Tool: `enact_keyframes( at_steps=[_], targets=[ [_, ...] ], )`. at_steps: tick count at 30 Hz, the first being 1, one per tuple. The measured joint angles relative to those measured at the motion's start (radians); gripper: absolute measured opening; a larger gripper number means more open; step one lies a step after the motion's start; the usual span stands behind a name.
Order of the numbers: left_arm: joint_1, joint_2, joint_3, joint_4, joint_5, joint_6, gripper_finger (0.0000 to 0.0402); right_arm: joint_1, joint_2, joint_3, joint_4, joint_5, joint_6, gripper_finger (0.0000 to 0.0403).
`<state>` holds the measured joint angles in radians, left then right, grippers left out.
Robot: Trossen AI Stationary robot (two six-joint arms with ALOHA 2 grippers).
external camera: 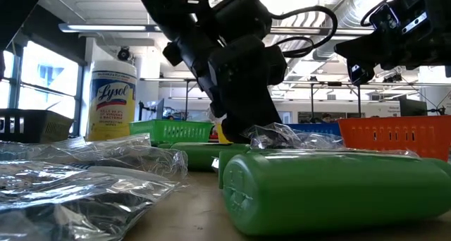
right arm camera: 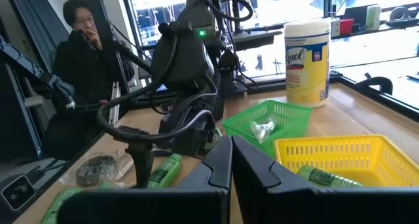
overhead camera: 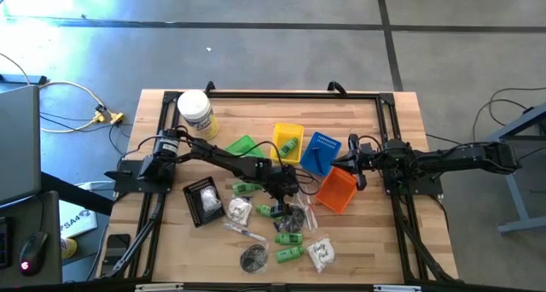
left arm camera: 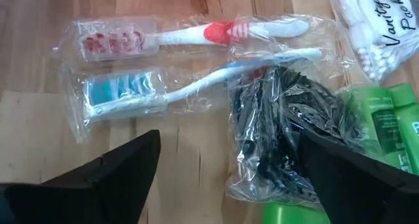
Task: Pick & Place Travel size toiletries
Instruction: Put the hairbrush into the orange bin
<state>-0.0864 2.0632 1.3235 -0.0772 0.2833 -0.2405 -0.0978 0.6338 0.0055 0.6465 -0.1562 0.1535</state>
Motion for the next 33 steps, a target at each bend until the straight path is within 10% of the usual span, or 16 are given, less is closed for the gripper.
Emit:
enact_keyframes(
  at_steps=[19, 33],
  targets=[
    [0.0, -0.011, -0.001, -0.004, 0.0, 0.045, 0.0013, 0.0, 0.0, 0.0, 0.0, 0.0, 0.0, 0.0003],
    [-0.013, -0.156, -0.001, -0.087, -0.111, 0.216, 0.0001, 0.0, 0.0, 0.0, 0.002, 0.0, 0.002, 0.0003]
  ],
)
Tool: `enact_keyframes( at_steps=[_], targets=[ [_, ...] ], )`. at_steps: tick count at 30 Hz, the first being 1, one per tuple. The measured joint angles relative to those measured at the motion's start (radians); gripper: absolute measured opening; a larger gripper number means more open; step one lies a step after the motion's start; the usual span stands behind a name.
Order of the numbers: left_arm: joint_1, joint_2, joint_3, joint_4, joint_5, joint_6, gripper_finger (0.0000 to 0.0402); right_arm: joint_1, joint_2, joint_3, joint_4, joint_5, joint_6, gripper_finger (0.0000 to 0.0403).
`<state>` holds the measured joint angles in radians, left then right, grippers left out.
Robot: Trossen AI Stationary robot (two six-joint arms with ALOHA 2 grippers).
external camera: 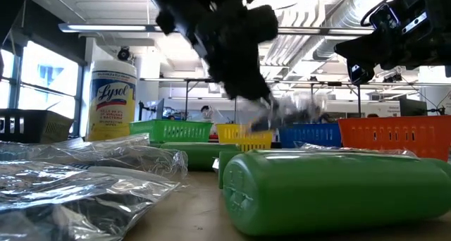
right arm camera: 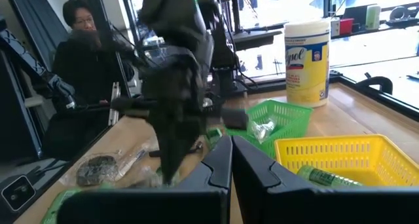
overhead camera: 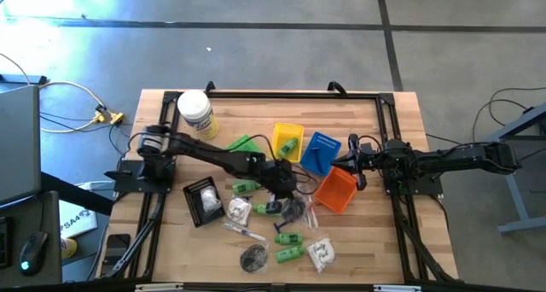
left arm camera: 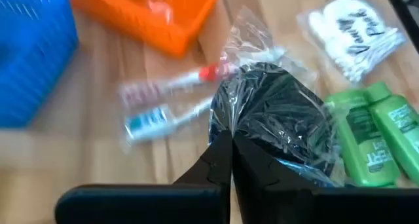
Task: Pick & Place Travel size toiletries
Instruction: Put the hairbrush into the orange bin
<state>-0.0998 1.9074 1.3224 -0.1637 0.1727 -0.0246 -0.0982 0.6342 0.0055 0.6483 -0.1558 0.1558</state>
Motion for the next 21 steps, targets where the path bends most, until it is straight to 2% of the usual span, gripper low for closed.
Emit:
enact_keyframes(
  at_steps=[3, 6, 11, 15, 21],
  targets=[
    [-0.006, -0.06, 0.0, -0.013, -0.024, 0.078, 0.0001, 0.0, 0.0, 0.0, 0.003, 0.0, 0.005, 0.0003],
    [-0.006, -0.134, 0.0, -0.05, -0.066, 0.094, 0.0, 0.0, 0.0, 0.0, 0.005, -0.005, 0.009, 0.0003],
    [-0.005, -0.327, -0.076, -0.066, -0.129, 0.107, 0.0, 0.0, 0.0, 0.0, 0.007, -0.031, 0.035, 0.0003],
    [-0.006, -0.535, -0.212, -0.019, -0.183, 0.091, 0.0, 0.0, -0.001, 0.0, 0.01, -0.056, 0.035, 0.0003],
    [-0.005, -0.836, -0.558, 0.226, -0.226, -0.001, 0.0, 0.0, -0.001, 0.0, 0.015, -0.057, 0.036, 0.0003]
  ],
)
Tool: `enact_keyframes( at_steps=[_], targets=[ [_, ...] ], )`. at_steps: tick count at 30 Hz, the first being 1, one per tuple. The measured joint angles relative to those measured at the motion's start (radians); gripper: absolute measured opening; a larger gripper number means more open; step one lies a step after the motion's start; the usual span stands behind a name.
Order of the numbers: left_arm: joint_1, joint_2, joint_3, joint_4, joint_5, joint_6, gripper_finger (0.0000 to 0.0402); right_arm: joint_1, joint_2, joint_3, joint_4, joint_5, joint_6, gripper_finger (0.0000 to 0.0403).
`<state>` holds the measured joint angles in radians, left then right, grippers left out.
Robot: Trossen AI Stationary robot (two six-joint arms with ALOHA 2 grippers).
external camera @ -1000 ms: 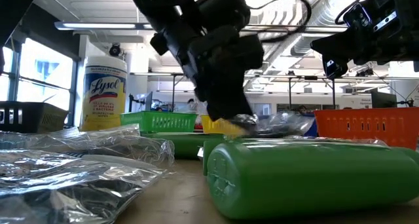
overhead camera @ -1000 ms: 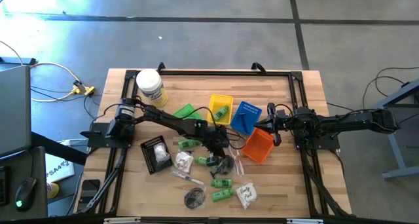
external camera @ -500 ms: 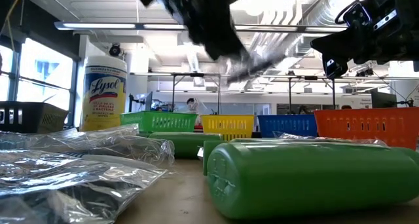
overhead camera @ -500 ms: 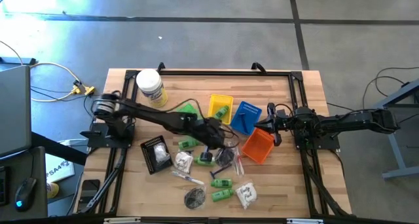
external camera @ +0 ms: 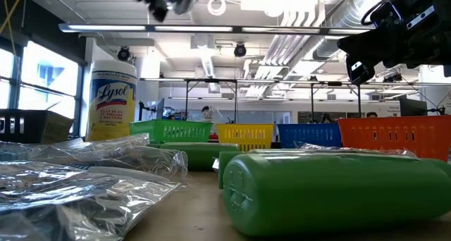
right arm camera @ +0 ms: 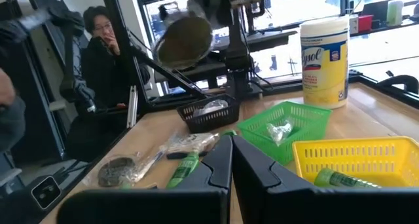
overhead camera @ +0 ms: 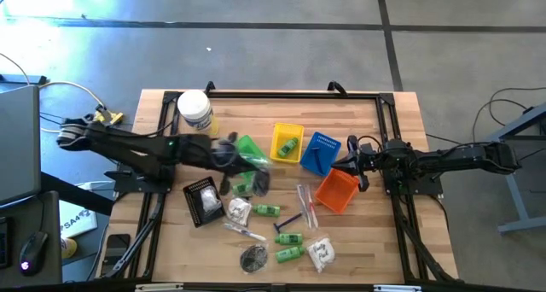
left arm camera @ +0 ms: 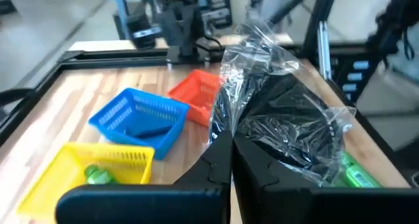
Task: Pick & Place Travel size toiletries
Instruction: Put the hairbrush into the orange bin
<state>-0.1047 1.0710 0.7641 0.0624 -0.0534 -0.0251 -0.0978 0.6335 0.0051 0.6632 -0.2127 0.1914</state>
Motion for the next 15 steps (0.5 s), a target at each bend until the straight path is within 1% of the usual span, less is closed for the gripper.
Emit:
enact_keyframes(
  at_steps=[3, 5, 7, 11, 15],
  targets=[
    [0.0, -0.098, -0.147, 0.095, -0.024, -0.04, 0.0, 0.0, 0.0, 0.0, 0.021, 0.0, 0.023, 0.0003],
    [0.0, -0.132, -0.211, 0.151, -0.032, -0.075, 0.0, 0.0, 0.0, 0.0, 0.036, 0.004, 0.054, 0.0003],
    [0.0, -0.148, -0.253, 0.172, -0.032, -0.106, 0.0, 0.0, 0.0, 0.0, 0.056, 0.005, 0.075, 0.0003],
    [0.0, -0.129, -0.263, 0.184, -0.031, -0.166, 0.0, 0.0, 0.0, 0.0, 0.065, 0.004, 0.067, 0.0003],
    [-0.003, -0.032, -0.235, 0.226, -0.022, -0.19, 0.0, 0.0, 0.0, 0.0, 0.077, 0.003, 0.045, 0.0003]
  ],
)
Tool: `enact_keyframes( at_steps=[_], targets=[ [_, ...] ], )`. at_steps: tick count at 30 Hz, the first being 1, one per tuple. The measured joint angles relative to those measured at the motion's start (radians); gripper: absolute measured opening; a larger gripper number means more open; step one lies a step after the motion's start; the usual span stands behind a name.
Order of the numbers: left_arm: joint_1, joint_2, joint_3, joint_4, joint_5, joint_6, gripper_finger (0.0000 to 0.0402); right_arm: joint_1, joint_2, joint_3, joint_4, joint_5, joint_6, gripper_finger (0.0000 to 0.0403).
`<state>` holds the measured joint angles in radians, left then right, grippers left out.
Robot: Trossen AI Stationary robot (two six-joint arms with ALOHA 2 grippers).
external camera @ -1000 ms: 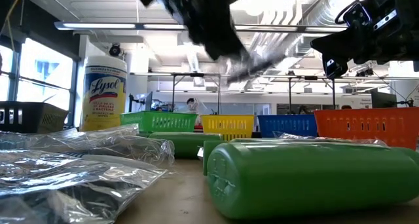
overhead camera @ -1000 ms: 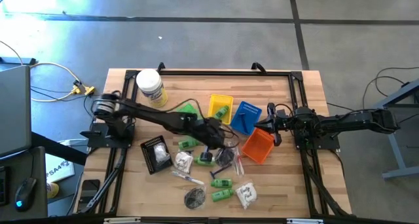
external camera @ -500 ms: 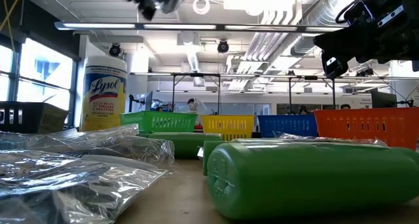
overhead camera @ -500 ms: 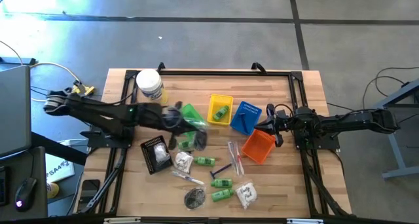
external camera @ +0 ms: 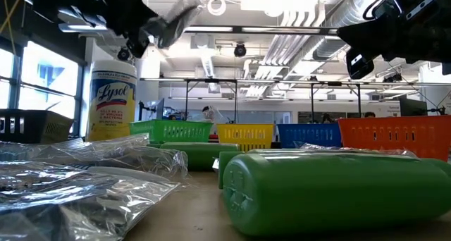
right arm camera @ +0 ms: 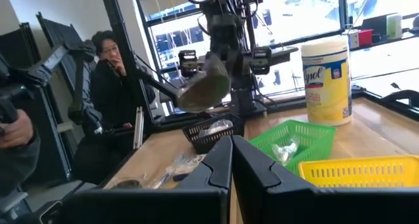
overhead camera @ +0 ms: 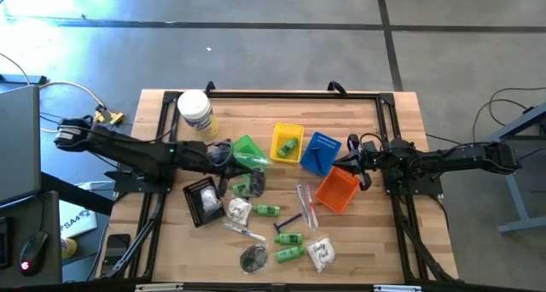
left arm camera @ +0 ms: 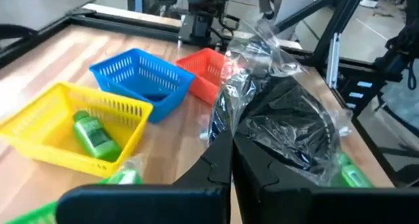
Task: Pick & Place Travel size toiletries
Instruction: Put the hairbrush into the orange bin
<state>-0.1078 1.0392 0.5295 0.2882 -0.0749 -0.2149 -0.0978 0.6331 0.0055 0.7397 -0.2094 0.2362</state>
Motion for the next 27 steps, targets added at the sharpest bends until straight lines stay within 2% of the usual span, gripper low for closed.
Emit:
enact_keyframes(
  at_steps=[5, 9, 19, 27],
  targets=[
    [-0.006, 0.199, 0.138, 0.053, 0.059, 0.03, 0.0, 0.0, 0.0, 0.0, 0.019, -0.009, 0.003, 0.0003],
    [-0.003, 0.373, 0.303, 0.034, 0.087, 0.097, 0.0, 0.015, 0.0, 0.0, 0.104, -0.074, -0.001, 0.0003],
    [0.07, 0.795, 0.848, -0.272, 0.114, 0.268, 0.0, 0.117, 0.0, 0.0, 0.24, -0.107, -0.036, 0.0003],
    [0.083, 1.074, 1.17, -0.359, 0.113, 0.371, 0.0, 0.145, -0.004, 0.0, 0.248, -0.105, -0.06, 0.0003]
  ],
)
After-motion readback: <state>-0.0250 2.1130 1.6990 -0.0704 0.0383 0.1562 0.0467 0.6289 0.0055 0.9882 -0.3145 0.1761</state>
